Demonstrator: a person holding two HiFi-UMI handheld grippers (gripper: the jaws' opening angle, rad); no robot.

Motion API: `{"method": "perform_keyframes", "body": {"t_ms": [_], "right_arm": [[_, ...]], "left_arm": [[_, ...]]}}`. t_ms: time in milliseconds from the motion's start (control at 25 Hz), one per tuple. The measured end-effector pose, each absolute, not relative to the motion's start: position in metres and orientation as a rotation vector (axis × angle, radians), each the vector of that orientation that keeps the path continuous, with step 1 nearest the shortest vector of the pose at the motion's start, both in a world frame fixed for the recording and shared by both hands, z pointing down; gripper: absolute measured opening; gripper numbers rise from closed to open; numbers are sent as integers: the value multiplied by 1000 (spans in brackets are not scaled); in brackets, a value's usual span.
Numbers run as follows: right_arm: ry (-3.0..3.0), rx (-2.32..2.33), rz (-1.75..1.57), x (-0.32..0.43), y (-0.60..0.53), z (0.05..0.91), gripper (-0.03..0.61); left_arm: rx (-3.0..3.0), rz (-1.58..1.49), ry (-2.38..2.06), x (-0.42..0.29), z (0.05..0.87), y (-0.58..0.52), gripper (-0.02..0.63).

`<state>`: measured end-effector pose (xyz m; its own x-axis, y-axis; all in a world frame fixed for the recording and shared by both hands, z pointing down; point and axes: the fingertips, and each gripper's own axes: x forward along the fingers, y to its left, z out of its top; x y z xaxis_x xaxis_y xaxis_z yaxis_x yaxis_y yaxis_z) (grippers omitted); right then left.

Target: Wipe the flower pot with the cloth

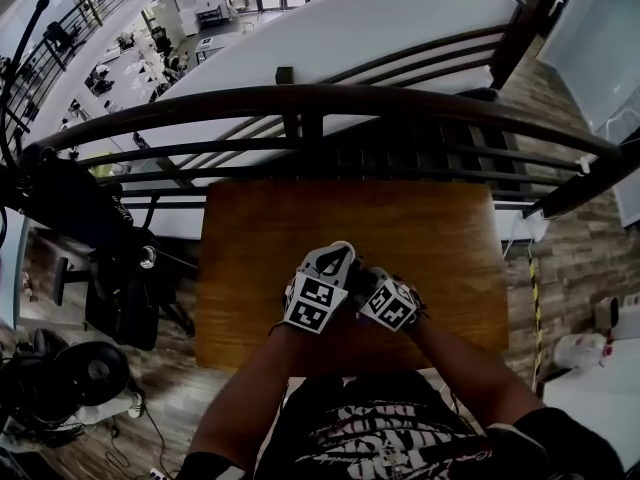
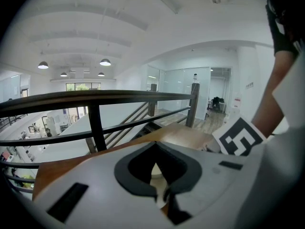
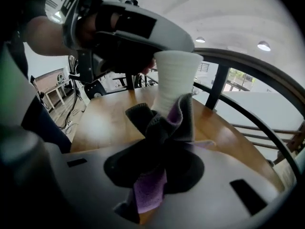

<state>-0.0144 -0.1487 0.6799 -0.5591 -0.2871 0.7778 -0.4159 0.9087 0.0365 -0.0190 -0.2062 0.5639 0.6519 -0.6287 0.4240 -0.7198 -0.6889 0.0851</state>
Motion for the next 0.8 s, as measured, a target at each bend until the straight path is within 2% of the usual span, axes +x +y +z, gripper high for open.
{"method": "perform_keyframes", "body": {"t_ms": [440, 800], "right_arm": [[-2256, 381, 177, -72, -124, 676, 83], [-2195, 524, 259, -21, -135, 686, 81]], "left_arm": [[2633, 546, -1074, -20, 564, -204, -2], [2647, 553, -1036, -20, 565, -203, -2]]}}
